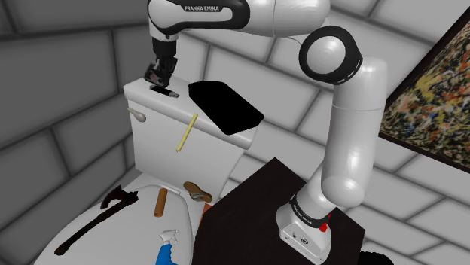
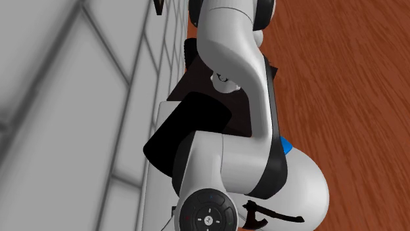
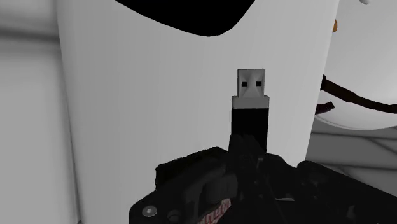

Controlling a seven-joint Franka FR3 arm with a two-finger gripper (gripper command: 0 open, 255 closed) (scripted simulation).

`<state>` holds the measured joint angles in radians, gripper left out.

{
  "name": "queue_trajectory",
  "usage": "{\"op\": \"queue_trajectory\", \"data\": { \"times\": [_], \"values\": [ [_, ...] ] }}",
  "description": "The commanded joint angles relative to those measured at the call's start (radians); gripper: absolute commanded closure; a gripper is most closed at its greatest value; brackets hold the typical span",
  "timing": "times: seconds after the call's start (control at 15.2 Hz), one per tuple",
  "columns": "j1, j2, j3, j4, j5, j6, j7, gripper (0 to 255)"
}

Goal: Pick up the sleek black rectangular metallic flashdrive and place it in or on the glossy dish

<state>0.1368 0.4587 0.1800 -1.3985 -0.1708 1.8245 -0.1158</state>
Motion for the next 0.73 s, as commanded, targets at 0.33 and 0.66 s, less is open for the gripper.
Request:
{"op": "queue_trajectory", "data": {
  "times": [0.33, 0.66],
  "values": [
    [-0.046, -0.070, 0.028, -0.084, 0.056, -0.023, -0.134, 0],
    [-0.049, -0.065, 0.026, -0.143, 0.054, 0.042, -0.131, 0]
  ]
}}
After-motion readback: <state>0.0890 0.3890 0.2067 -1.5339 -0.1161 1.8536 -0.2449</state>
